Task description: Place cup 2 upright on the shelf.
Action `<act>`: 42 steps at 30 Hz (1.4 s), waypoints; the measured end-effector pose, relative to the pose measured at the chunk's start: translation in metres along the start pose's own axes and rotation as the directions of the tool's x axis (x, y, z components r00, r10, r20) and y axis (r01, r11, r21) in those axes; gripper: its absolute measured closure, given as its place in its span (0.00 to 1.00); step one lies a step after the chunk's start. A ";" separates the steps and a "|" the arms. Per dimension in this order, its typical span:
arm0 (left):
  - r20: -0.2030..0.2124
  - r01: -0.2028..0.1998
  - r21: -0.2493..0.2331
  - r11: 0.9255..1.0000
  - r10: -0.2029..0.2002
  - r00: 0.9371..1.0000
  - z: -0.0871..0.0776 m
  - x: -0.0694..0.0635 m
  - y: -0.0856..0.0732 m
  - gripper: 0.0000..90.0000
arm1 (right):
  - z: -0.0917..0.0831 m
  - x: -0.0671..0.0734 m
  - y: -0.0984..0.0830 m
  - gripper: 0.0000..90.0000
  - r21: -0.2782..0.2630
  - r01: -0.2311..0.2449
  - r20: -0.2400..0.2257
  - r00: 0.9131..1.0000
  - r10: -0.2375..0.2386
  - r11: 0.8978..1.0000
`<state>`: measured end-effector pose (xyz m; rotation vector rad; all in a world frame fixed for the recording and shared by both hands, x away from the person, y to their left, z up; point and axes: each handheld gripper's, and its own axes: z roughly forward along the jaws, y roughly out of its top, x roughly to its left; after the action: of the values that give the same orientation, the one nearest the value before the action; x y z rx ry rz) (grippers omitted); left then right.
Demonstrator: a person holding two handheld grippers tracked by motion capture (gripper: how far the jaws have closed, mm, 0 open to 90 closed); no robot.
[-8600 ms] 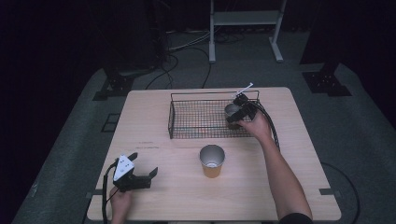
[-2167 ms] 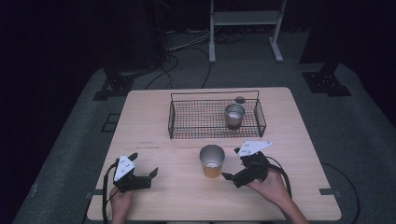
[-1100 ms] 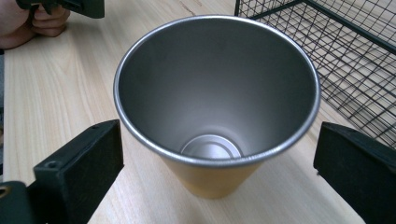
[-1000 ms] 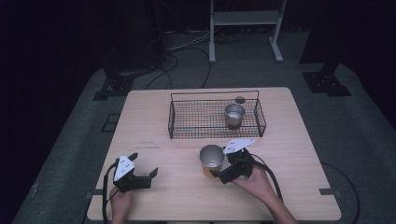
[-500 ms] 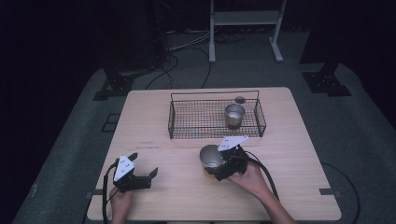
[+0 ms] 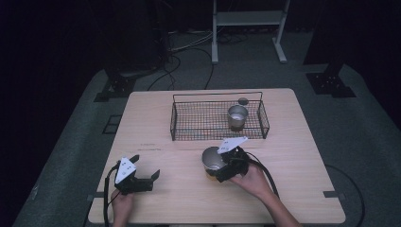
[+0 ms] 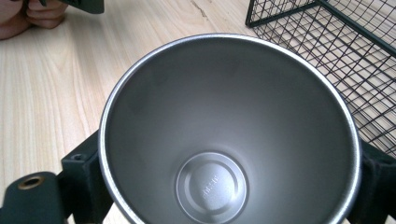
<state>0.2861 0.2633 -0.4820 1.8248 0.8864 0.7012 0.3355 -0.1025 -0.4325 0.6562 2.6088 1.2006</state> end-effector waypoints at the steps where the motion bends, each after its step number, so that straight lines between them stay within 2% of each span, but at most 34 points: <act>1: 0.000 0.001 0.000 1.000 -0.001 1.000 0.000 0.000 0.000 0.00 | 0.000 0.000 0.001 0.11 0.007 -0.001 -0.002 1.000 0.001 1.000; 10: 0.001 0.006 -0.005 1.000 -0.006 1.000 0.000 0.000 0.000 0.00 | -0.001 -0.003 0.013 0.14 0.050 0.024 -0.027 0.999 -0.023 0.998; 13: 0.001 0.005 -0.005 1.000 -0.005 1.000 0.000 0.000 0.000 0.00 | -0.001 -0.004 0.014 0.14 0.053 0.017 -0.035 0.999 -0.015 0.998; 21: 0.002 0.006 -0.005 1.000 -0.005 1.000 0.000 0.000 0.000 0.00 | -0.008 -0.011 0.018 0.14 0.022 -0.009 -0.039 0.999 0.009 1.000; 34: 0.002 0.003 -0.006 1.000 -0.003 1.000 0.000 0.001 0.000 0.00 | -0.024 -0.033 0.042 0.14 -0.002 -0.017 -0.048 0.999 0.017 1.000; 42: 0.003 0.006 -0.009 1.000 -0.005 1.000 0.000 0.000 0.000 0.00 | -0.030 -0.041 0.054 0.14 -0.015 -0.024 -0.050 0.998 0.023 1.000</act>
<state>0.2865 0.2636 -0.4823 1.8143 0.8850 0.6982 0.3781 -0.1115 -0.3723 0.6644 2.6362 1.2592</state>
